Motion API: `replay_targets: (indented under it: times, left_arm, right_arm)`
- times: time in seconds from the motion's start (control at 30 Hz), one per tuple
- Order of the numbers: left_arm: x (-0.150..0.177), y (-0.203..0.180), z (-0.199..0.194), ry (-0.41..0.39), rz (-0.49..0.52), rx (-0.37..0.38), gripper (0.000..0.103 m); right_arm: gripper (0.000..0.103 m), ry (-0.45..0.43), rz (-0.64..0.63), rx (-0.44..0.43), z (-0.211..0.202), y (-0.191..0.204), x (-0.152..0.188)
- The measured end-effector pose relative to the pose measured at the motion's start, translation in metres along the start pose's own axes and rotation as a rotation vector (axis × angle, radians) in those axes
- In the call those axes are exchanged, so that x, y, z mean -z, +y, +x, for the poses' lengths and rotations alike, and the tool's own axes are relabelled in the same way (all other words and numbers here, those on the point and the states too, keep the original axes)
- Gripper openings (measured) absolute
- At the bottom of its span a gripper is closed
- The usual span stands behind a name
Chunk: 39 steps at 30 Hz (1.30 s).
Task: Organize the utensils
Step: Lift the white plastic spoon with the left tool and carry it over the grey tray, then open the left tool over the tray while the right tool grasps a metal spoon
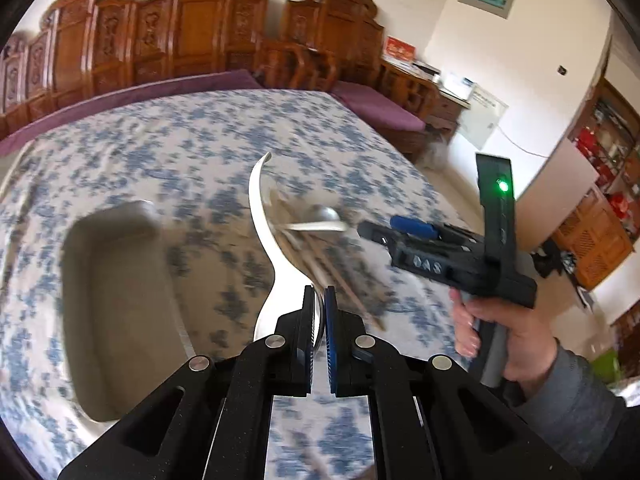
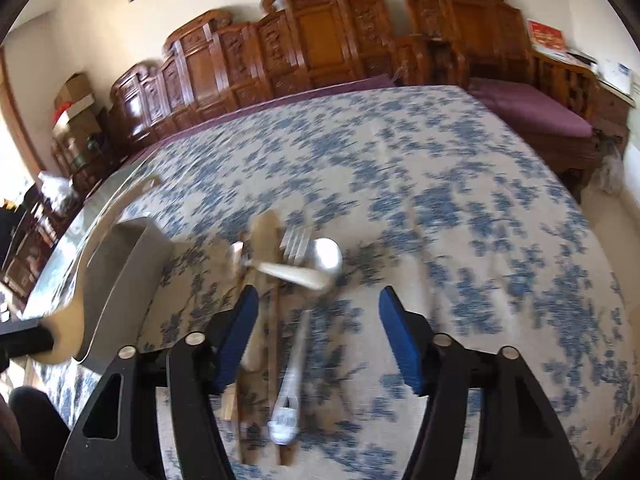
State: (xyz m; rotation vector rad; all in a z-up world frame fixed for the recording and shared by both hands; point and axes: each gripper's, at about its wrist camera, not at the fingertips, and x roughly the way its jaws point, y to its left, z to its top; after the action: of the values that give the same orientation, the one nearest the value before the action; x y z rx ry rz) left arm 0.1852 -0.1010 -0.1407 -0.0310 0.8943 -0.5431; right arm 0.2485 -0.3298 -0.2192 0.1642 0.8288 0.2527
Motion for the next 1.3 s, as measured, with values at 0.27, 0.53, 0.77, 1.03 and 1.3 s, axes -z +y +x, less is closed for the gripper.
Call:
replay_targets:
  times: [0.27,0.53,0.77,1.03,1.3]
  left_arm:
    - [0.002,0.034,-0.014,-0.058,-0.021,-0.039,0.004]
    - [0.006,0.048,-0.019,-0.093,-0.041,-0.011,0.004]
    - [0.007,0.052,-0.025,-0.109,-0.042,-0.004,0.004]
    - [0.006,0.056,-0.029,-0.118,-0.048,0.001,0.004]
    - [0.005,0.059,-0.034,-0.133,-0.056,-0.002,0.004]
  right_arm:
    - [0.045,0.06,-0.083,-0.102,0.036,0.057,0.004]
    - [0.045,0.125,-0.129,-0.086,0.076,0.087,-0.004]
    - [0.043,0.085,-0.157,-0.117,0.071,0.102,-0.009]
    - [0.041,0.152,-0.208,-0.01,0.094,0.109,-0.004]
    - [0.043,0.146,-0.21,0.029,0.109,0.101,-0.014]
